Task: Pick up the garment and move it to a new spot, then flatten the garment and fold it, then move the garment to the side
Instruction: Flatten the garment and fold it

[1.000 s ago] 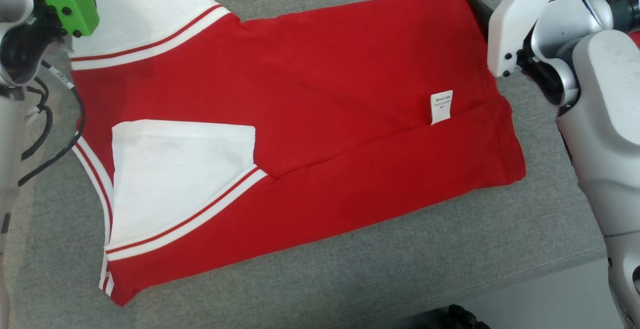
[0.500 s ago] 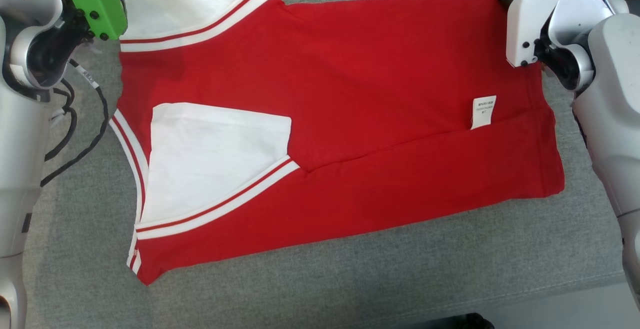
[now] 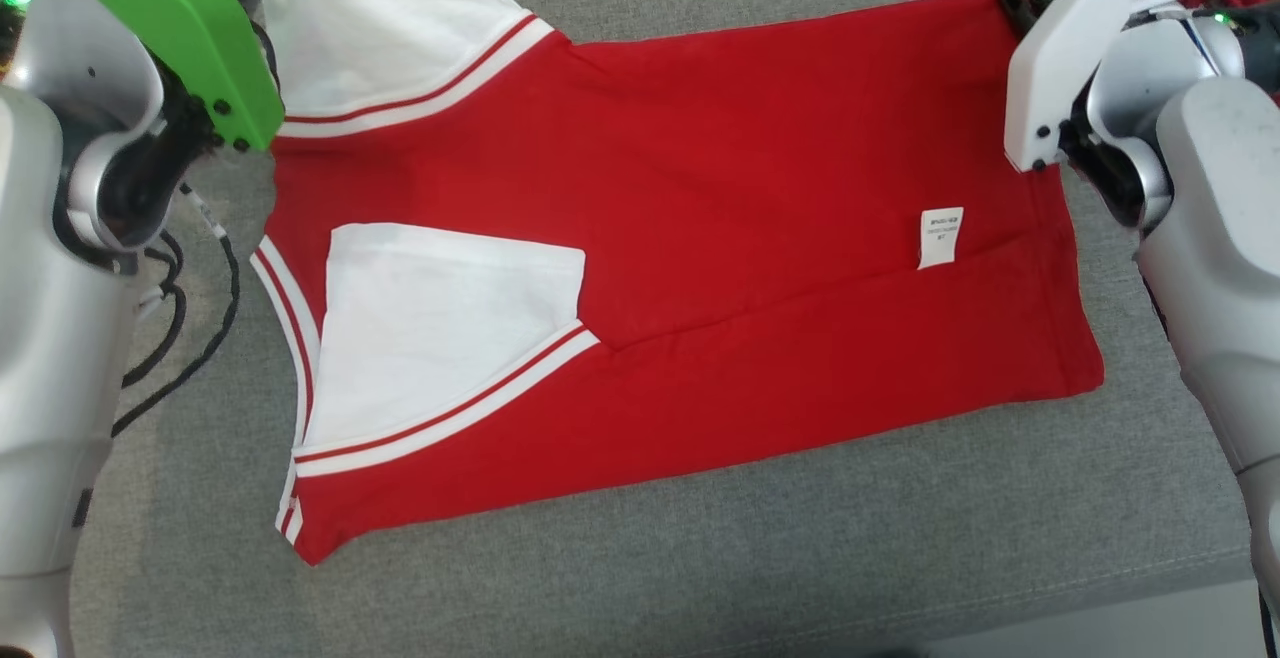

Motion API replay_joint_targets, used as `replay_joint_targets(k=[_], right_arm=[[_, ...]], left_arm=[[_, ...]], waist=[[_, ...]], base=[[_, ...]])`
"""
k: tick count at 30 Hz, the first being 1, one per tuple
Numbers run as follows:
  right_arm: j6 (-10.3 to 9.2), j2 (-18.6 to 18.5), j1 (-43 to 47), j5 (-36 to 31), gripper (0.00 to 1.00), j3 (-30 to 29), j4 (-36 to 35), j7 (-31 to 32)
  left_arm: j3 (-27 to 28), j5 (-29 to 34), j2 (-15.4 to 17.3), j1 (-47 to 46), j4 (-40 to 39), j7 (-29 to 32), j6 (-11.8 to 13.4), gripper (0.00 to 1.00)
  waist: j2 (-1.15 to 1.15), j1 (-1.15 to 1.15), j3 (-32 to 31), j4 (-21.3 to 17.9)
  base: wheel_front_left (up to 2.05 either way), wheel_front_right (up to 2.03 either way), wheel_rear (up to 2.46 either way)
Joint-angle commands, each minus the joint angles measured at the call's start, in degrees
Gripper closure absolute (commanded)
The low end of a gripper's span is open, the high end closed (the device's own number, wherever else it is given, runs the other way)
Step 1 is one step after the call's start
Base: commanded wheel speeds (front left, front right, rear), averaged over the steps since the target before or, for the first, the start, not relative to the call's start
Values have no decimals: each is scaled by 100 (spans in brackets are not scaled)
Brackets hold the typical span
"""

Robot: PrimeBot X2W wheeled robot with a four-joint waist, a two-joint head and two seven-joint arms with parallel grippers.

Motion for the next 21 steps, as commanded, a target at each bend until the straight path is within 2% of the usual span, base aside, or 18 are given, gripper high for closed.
replay_joint_targets(k=[1, 5, 10, 16, 21], right_arm=[[-13, -57, 224, 85, 100, 52, -94, -126], [-12, -230, 708, 232, 100, 172, -423, -343], [-12, -487, 1385, 353, 100, 124, -972, -432], [-12, -695, 2353, 348, 100, -211, -1695, -398], [-12, -639, 3092, 287, 100, -583, -2203, -321]], left_arm=[[14, -93, 50, 253, -124, -76, -39, 100], [39, -218, 133, 893, -629, -193, -24, 100], [76, -354, 273, 1826, -1489, -288, 165, 100], [60, -471, 306, 3018, -2332, -447, 495, 100], [51, -561, 228, 3881, -2659, -677, 726, 100]], waist=[[0, 0, -332, 71], [0, 0, -677, 145], [0, 0, -1047, 255], [0, 0, -1403, 367], [0, 0, -1559, 443]], base=[[0, 0, 0], [0, 0, 0], [0, 0, 0], [0, 0, 0], [0, 0, 0]])
